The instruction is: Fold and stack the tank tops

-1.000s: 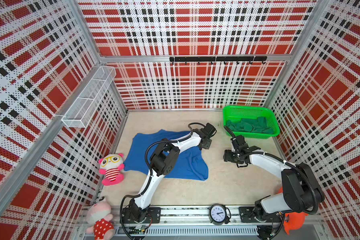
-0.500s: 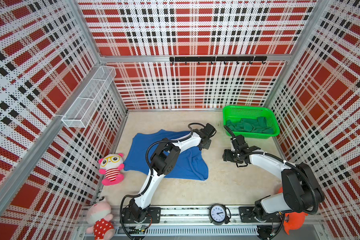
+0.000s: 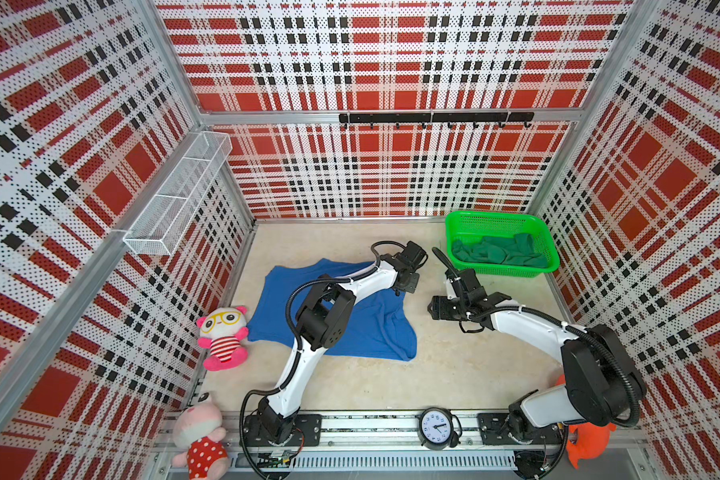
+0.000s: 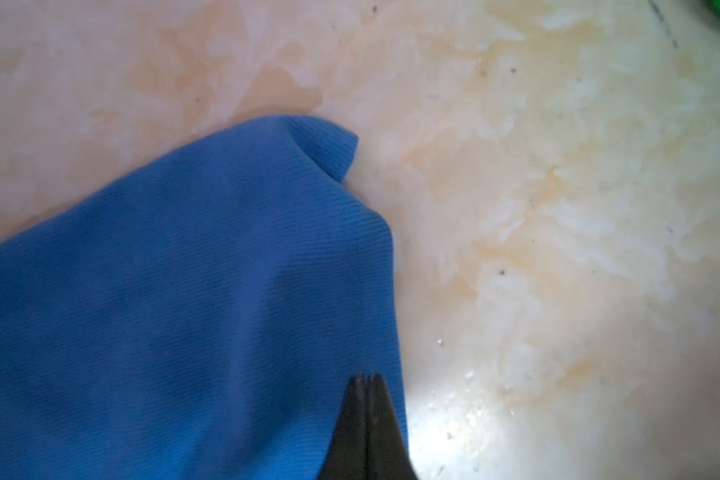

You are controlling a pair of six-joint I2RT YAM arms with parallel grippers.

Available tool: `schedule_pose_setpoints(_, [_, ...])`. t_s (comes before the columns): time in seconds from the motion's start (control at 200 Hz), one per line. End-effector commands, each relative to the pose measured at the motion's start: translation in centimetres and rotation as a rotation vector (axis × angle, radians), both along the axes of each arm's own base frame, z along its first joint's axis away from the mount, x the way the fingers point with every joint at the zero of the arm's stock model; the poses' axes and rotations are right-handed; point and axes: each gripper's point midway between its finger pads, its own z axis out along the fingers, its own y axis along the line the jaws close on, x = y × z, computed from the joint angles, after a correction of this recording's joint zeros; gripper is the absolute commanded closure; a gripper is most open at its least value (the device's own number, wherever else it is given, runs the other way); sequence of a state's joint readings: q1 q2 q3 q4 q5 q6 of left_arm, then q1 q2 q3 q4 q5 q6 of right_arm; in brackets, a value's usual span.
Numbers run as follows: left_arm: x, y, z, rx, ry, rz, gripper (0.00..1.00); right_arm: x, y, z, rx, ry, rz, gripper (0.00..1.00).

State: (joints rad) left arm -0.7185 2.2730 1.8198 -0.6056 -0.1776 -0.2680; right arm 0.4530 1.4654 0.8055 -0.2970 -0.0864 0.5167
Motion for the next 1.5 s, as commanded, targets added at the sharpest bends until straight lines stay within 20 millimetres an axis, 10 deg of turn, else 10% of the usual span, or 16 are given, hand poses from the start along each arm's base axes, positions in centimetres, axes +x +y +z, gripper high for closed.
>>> schedule_pose_setpoints(0.0, [0.8,0.4,5.1,-0.053,-0.093,0.017,1.00,1.3,0.5,0.5,0.012,-0.040,-0.007,0.34])
schedule_pose_setpoints(0.165, [0.5,0.0,4.6,-0.054,-0.087,0.009,1.00,1.7,-0.4,0.0,-0.021,-0.042,-0.061,0.34])
schedule_pose_setpoints(0.261, [-0.4,-0.3,2.5,-0.003,-0.062,-0.007,0.68,1.8,-1.2,0.1,-0.033,-0.041,-0.118,0.34])
schedule_pose_setpoints(0.426, [-0.4,-0.5,0.2,0.033,-0.044,-0.004,0.55,1.7,-2.5,0.3,-0.027,-0.047,-0.160,0.34])
schedule_pose_setpoints(0.611, [-0.4,-1.5,-2.8,0.078,-0.027,-0.020,0.56,1.7,-3.9,0.8,-0.011,-0.061,-0.191,0.33])
schedule_pose_setpoints(0.842, [-1.2,-0.7,-5.6,0.132,0.009,-0.009,0.83,1.6,-4.1,0.6,-0.008,-0.054,-0.194,0.34])
schedule_pose_setpoints(1.002, [-0.9,-0.8,-4.1,0.112,-0.013,-0.003,0.96,1.6,-3.8,0.4,0.002,-0.046,-0.185,0.34])
schedule_pose_setpoints(1.498, [0.6,-1.0,5.1,-0.069,-0.087,-0.014,0.95,1.2,0.0,-0.4,0.039,-0.033,-0.099,0.34])
